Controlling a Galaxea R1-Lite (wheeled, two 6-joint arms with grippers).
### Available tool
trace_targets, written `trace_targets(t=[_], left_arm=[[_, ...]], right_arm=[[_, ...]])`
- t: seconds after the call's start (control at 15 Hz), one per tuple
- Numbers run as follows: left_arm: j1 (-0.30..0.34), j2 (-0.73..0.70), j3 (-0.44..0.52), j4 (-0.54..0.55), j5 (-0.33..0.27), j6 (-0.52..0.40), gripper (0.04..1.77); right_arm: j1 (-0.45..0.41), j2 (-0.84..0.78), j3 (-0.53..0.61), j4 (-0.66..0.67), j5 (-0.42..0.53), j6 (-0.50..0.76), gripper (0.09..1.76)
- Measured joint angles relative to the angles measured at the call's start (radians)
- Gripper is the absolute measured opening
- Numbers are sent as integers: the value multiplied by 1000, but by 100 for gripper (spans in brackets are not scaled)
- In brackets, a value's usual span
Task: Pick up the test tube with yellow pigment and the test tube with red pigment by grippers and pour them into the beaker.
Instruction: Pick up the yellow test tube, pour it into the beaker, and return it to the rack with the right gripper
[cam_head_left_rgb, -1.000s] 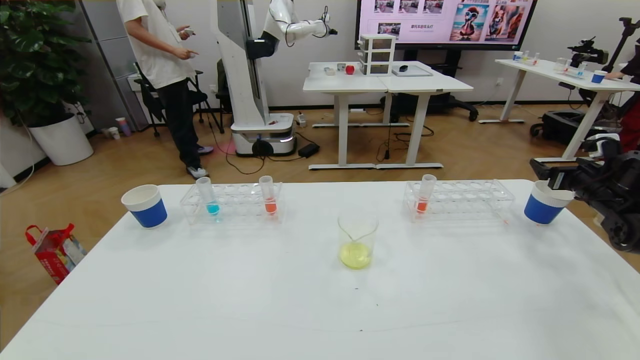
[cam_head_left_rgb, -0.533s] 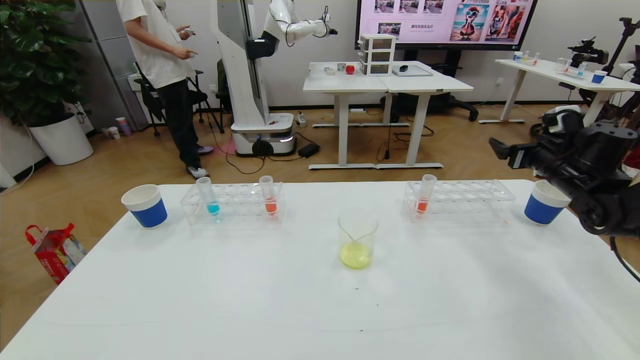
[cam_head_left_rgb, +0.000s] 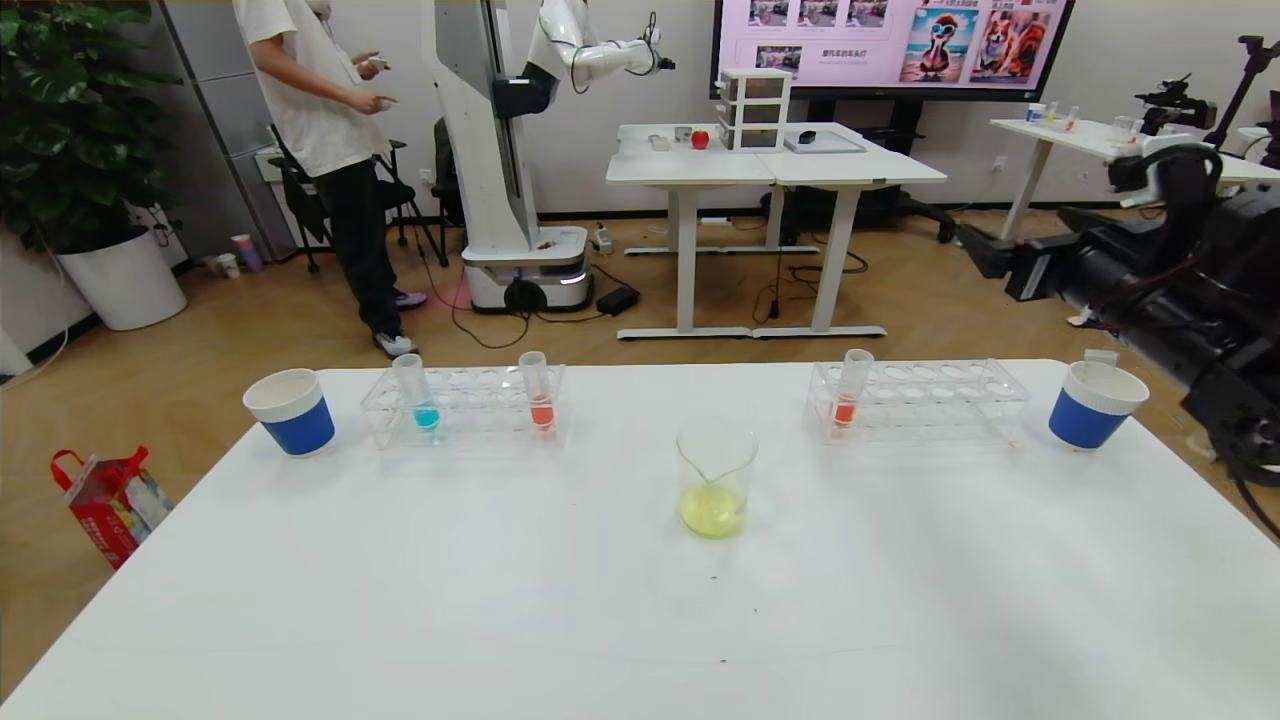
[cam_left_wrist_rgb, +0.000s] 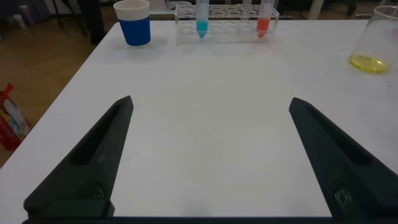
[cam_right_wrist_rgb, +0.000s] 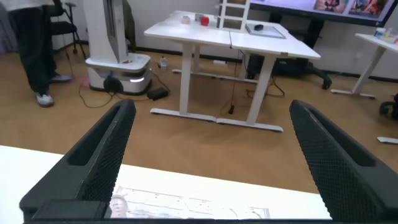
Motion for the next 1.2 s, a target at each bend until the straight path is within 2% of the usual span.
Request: trace_targets(t=[0.33, 0.53, 0.87, 1.2], left_arm=[[0, 0, 0, 0, 0, 0, 175], [0, 0, 0, 0, 0, 0, 175], [0, 0, 0, 0, 0, -1, 175], [0, 0, 0, 0, 0, 0, 175]], right_arm=[[34, -393, 178, 34, -44, -8, 172], [38, -697, 313, 121, -61, -10, 172], [17, -1206, 473, 414, -61, -29, 172], [1, -1550, 561, 671, -60, -35, 172]])
